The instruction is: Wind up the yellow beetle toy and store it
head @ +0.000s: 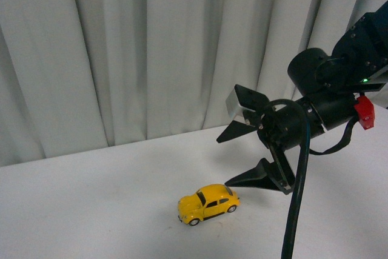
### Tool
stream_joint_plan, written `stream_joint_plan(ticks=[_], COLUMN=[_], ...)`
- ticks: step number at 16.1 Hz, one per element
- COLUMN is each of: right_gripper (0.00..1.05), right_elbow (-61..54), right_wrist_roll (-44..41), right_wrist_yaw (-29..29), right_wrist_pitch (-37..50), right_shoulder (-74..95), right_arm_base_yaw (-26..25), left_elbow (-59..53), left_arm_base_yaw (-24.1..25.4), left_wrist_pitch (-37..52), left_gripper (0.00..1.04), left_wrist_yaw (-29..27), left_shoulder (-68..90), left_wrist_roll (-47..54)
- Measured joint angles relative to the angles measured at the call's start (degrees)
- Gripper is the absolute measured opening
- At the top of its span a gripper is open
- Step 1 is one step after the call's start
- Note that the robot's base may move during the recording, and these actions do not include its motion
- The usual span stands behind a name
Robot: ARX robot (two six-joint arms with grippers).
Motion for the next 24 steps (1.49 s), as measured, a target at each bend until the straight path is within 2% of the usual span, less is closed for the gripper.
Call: stream_joint_plan(ticks=[4, 5, 12, 15, 16, 17, 24], right_gripper=[0.98, 0.98, 0.97, 0.68, 0.48, 0.42, 0.42], right_elbow=[11.4, 12.6, 17.7, 17.7, 17.7, 17.7, 14.1], right_wrist_roll=[-12.3, -13.7, -15.5, -13.9, -12.9, -11.6, -8.8], right_wrist_yaw=[4.1, 5.0, 8.5, 10.6, 10.8, 10.7, 8.9], right_wrist_pitch=[-13.8, -15.0, -21.2, -20.6, -20.6, -20.4, -16.9], right_shoulder=[9.7, 10.9, 15.4, 15.9, 15.9, 15.9, 15.1], right_arm_base_yaw=[3.0, 3.5, 5.6, 5.9, 5.9, 5.9, 4.8], left_elbow=[0.0, 0.0, 0.0, 0.0, 0.0, 0.0, 0.0], left_arm_base_yaw=[0.0, 0.0, 0.0, 0.0, 0.0, 0.0, 0.0], left_wrist_pitch=[0.0, 0.0, 0.0, 0.0, 0.0, 0.0, 0.0], left_gripper=[0.98, 0.98, 0.98, 0.98, 0.98, 0.98, 0.98], left_wrist_yaw=[0.0, 0.0, 0.0, 0.0, 0.0, 0.0, 0.0], left_shoulder=[0.0, 0.0, 0.0, 0.0, 0.0, 0.0, 0.0], left_wrist_roll=[0.0, 0.0, 0.0, 0.0, 0.0, 0.0, 0.0])
